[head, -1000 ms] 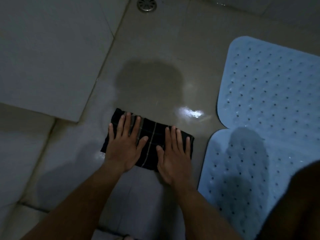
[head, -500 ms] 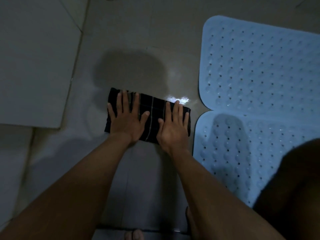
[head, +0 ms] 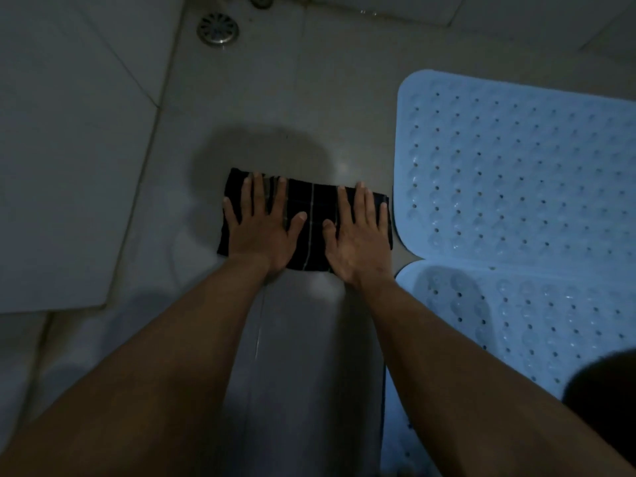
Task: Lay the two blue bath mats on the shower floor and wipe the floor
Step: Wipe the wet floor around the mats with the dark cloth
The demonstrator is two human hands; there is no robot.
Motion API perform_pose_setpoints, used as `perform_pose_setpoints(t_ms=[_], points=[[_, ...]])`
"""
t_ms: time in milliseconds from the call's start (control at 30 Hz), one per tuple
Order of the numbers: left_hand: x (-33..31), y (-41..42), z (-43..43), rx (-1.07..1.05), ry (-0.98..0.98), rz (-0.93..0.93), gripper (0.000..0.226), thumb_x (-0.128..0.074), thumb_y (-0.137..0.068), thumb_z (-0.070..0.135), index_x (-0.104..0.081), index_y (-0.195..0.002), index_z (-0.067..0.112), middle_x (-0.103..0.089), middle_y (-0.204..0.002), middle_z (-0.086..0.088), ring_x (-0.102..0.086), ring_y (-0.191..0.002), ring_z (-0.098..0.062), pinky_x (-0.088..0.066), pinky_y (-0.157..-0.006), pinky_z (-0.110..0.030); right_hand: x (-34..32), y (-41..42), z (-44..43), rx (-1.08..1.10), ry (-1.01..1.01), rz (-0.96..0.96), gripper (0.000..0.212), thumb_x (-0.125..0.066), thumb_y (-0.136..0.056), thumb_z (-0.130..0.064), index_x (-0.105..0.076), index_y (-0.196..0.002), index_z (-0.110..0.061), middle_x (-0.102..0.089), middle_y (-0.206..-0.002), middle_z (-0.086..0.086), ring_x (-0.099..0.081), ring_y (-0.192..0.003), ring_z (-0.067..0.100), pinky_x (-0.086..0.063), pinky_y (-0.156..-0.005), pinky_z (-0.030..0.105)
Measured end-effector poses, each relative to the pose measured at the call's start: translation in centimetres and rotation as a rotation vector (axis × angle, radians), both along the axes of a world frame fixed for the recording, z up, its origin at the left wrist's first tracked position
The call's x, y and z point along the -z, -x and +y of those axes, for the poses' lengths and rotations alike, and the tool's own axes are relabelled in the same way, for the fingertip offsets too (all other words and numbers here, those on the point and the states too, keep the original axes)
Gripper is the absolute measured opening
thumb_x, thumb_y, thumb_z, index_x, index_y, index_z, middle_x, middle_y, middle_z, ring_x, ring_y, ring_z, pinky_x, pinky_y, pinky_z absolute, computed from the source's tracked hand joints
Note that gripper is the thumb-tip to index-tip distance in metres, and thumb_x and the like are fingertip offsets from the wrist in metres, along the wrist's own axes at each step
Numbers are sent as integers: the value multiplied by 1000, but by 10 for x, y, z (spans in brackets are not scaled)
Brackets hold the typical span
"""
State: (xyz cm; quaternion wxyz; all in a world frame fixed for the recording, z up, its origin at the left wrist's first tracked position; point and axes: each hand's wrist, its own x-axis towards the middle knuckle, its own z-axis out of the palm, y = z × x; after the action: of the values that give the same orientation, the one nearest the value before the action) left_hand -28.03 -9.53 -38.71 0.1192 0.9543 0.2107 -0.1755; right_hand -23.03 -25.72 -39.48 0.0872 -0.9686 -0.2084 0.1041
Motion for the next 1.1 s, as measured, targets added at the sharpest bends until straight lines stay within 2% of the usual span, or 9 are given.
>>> perform_pose_setpoints(t_ms=[167, 500, 800, 1100], points=[[4, -33, 9, -18, -20, -8, 74, -6, -94, 70, 18, -154, 33, 24, -162, -7, 28, -147, -22, 16, -117, -56, 5, -40, 7, -45, -11, -6, 64, -20, -102, -47, -7, -159, -21, -1, -165, 13, 3, -153, 24, 4, -123, 45], [6, -105, 24, -24, -19, 7, 74, -9, -95, 69, 20, -153, 34, 26, -162, -5, 28, -147, -22, 15, -117, -56, 10, -110, 20, -55, -61, -70, 64, -25, -102, -45, -14, -158, -16, -8, -164, 17, -3, -152, 27, 2, -122, 46], [-2, -142, 33, -46, -25, 75, 72, -10, -95, 69, 20, -153, 36, 28, -161, -3, 31, -146, -19, 16, -118, -54, 0, -149, 37, -46, 5, 148, 65, -16, -104, -46, 7, -158, -17, 16, -163, 14, 20, -150, 24, 13, -120, 47], [6, -197, 52, -30, -41, 69, 73, -10, -96, 68, 22, -152, 35, 30, -161, -4, 32, -145, -19, 16, -117, -53, 7, -198, 50, -63, -15, 87, 66, -16, -103, -47, 5, -158, -18, 13, -164, 14, 15, -151, 24, 12, -121, 46]])
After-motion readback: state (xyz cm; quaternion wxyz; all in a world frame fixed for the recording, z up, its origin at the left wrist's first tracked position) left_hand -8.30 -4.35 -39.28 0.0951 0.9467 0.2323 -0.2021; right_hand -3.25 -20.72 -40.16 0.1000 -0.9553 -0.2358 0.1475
